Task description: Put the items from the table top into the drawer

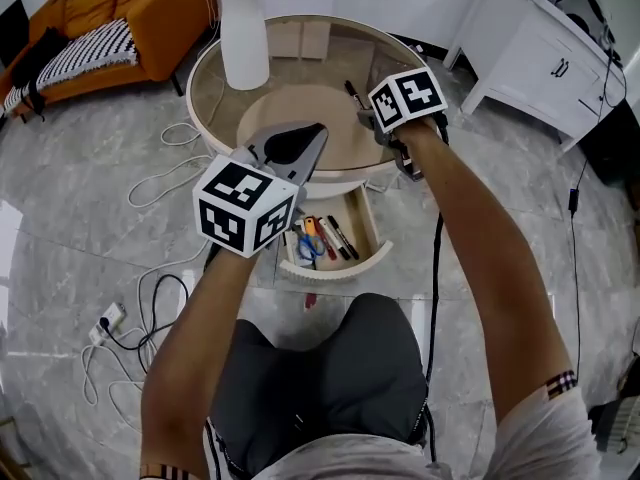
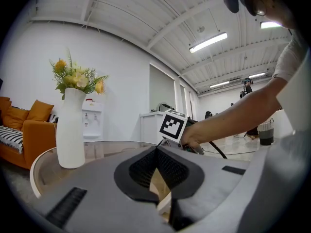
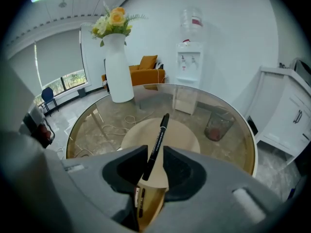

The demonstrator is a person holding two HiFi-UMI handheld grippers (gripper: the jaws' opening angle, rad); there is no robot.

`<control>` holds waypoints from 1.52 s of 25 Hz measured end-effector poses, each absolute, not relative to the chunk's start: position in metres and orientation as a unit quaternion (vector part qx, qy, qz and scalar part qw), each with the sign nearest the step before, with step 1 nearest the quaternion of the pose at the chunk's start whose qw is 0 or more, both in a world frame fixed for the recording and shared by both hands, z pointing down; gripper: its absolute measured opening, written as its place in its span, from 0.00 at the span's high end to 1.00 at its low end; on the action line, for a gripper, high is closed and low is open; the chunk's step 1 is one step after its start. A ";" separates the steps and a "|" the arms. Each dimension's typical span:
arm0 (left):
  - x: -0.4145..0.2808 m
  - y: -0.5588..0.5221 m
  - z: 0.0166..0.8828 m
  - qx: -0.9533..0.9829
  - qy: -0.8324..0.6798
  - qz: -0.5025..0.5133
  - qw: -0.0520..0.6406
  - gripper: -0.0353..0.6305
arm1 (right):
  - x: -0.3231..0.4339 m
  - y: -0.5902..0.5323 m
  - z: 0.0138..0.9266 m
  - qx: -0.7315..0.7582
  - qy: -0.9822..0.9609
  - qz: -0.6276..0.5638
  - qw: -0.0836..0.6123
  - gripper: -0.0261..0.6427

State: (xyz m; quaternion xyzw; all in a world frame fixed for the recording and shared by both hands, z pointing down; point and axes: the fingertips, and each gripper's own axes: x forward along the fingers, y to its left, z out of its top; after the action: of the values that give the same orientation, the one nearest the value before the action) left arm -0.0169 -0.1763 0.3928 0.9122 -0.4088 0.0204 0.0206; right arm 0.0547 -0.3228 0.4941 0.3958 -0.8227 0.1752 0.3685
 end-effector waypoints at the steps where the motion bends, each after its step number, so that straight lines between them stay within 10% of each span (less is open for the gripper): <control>1: -0.018 -0.176 0.393 0.912 -0.409 0.020 0.021 0.95 | 0.056 -0.323 0.494 0.398 -0.823 0.180 0.363 0.82; 38: -0.043 -0.164 0.400 0.899 -0.435 -0.015 0.046 0.95 | 0.027 -0.218 0.422 0.319 -0.903 0.126 0.260 0.90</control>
State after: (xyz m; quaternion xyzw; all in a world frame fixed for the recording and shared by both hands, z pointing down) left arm -0.0433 -0.1644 0.4004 0.8991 -0.4351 -0.0153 0.0457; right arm 0.0266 -0.2181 0.4218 0.3190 -0.9027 0.1256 0.2600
